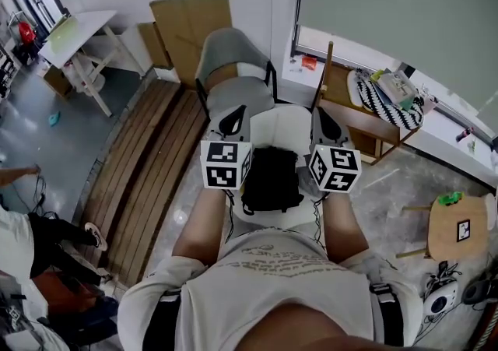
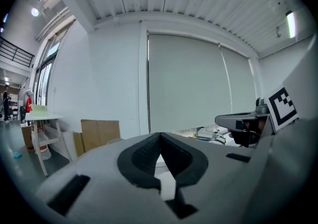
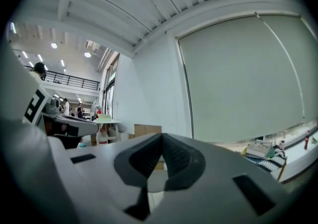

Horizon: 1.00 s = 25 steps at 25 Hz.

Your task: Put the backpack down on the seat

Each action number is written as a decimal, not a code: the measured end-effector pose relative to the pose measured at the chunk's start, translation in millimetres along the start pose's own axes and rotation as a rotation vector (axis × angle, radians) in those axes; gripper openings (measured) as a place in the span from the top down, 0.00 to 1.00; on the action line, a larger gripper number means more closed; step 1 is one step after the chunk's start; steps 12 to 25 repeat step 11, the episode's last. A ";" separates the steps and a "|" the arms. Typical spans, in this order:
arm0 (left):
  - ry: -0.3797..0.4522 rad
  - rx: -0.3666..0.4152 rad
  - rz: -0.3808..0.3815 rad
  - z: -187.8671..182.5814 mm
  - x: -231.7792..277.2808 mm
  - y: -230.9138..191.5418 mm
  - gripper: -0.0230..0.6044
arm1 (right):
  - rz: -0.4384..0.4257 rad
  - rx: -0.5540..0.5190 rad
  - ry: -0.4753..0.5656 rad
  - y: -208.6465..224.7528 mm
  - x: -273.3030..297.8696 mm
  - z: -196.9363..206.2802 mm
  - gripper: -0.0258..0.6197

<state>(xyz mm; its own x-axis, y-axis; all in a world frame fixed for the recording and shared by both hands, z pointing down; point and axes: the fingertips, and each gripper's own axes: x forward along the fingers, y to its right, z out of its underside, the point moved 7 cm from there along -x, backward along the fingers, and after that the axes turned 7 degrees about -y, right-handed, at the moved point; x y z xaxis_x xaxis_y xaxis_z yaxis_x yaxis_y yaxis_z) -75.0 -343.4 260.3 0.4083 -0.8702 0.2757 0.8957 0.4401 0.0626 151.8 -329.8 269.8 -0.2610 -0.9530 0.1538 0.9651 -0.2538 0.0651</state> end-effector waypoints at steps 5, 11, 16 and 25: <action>-0.006 -0.024 0.013 4.0 -5.1 -0.4 0.93 | -0.009 -0.002 -0.015 -5.4 -2.6 4.4 0.92; 0.011 -0.086 0.060 3.1 -13.5 -4.3 0.93 | -0.008 -0.007 -0.027 -12.7 -5.2 6.6 0.92; 0.011 -0.086 0.060 3.1 -13.5 -4.3 0.93 | -0.008 -0.007 -0.027 -12.7 -5.2 6.6 0.92; 0.011 -0.086 0.060 3.1 -13.5 -4.3 0.93 | -0.008 -0.007 -0.027 -12.7 -5.2 6.6 0.92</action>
